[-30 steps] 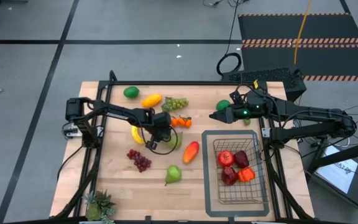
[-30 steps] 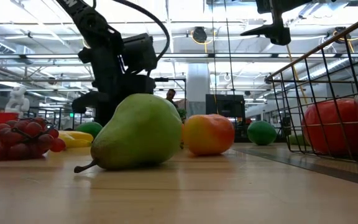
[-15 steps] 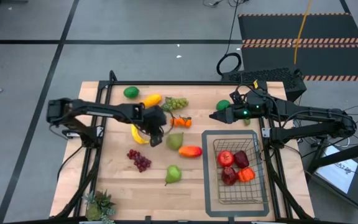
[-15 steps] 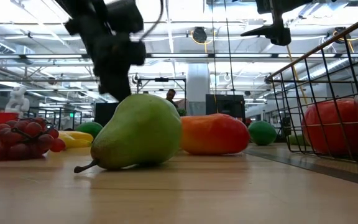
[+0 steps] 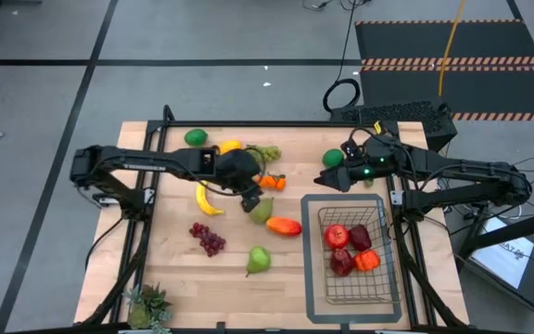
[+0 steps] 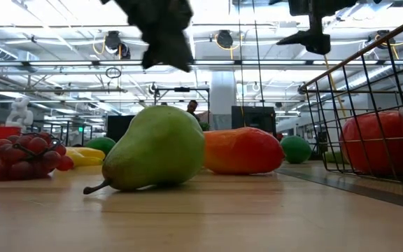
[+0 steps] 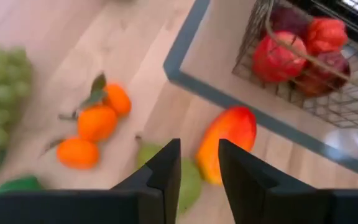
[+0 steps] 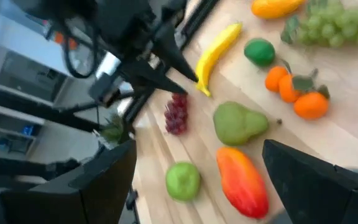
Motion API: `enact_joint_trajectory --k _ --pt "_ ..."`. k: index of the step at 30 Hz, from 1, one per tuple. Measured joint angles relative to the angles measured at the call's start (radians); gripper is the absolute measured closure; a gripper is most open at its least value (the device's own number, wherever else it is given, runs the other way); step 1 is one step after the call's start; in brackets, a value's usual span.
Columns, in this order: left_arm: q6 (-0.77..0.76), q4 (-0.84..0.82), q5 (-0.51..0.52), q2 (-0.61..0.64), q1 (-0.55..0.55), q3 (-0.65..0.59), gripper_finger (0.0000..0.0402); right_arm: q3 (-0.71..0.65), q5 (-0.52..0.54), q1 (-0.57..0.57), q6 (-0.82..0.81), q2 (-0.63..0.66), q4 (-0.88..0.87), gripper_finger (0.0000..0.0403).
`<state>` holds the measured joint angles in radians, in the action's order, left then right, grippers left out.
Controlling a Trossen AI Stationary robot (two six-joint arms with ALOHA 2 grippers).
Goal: Build produce basket
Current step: Put the top green pear into the wire basket
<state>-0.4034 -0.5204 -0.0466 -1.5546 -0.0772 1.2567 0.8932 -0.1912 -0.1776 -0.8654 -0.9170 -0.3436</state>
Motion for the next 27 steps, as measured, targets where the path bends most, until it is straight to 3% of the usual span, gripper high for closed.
enact_joint_trajectory --k 7,11,21,27 --pt "-0.045 -0.049 0.049 -0.215 0.015 0.132 0.0245 0.0 -0.102 0.0 0.022 0.027 -0.077 0.0062" --pt "-0.107 -0.1 0.056 -0.311 0.003 0.196 0.0239 0.0 -0.127 0.0 0.026 0.065 -0.119 0.0062" --pt "-0.044 -0.105 0.022 -0.361 0.021 0.236 0.0276 0.0 -0.133 0.0 0.14 0.174 -0.235 0.0062" --pt "0.024 -0.115 -0.083 -0.362 0.043 0.22 0.0304 0.0 -0.155 0.0 0.209 0.206 -0.312 0.0062"
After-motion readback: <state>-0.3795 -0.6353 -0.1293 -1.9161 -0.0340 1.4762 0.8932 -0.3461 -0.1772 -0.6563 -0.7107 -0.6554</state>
